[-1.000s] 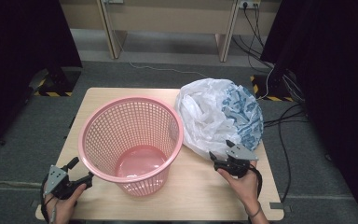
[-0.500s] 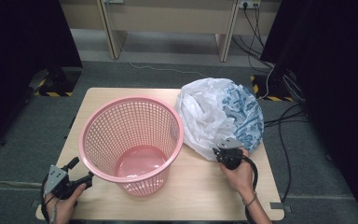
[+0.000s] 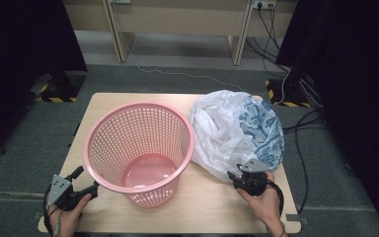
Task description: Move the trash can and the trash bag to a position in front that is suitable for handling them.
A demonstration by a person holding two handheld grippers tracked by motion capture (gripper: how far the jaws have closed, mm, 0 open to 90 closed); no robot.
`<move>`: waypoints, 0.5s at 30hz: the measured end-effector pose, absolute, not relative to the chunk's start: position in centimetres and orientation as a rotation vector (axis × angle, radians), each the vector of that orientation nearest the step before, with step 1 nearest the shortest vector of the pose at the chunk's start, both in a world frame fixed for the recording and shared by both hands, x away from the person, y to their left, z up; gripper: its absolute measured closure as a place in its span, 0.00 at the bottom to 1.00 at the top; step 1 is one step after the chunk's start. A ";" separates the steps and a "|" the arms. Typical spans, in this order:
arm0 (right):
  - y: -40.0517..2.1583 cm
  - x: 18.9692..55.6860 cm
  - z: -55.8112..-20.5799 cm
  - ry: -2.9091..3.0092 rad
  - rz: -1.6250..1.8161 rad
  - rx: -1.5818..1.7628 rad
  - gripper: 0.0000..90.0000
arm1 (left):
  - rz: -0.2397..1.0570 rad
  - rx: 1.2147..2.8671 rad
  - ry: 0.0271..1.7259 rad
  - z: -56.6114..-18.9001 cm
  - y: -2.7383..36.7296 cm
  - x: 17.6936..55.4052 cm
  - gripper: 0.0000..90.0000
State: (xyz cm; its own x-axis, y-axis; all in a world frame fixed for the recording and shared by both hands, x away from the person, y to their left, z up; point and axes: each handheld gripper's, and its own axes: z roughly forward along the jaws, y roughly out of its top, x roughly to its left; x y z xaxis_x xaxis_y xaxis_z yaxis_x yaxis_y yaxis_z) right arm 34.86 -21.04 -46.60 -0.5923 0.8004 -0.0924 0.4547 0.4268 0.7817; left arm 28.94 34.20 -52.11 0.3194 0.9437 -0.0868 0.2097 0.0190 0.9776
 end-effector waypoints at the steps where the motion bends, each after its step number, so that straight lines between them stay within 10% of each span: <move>1: -21.1 34.7 -45.9 2.209 1.056 1.067 0.42 | 0.816 1.455 1.127 -52.1 34.2 29.0 0.17; 15: -24.0 35.4 -41.1 1.935 1.194 1.136 0.28 | 0.831 1.428 1.132 -52.1 34.2 28.8 0.18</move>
State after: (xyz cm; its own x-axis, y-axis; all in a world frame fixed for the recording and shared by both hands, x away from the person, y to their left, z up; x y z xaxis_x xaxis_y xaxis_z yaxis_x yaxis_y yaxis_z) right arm 35.38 -24.00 -41.07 -0.4609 0.8862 -0.0467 0.3560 0.2328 0.9050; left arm 28.77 34.22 -52.15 0.3026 0.9486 -0.0931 0.1945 0.0342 0.9803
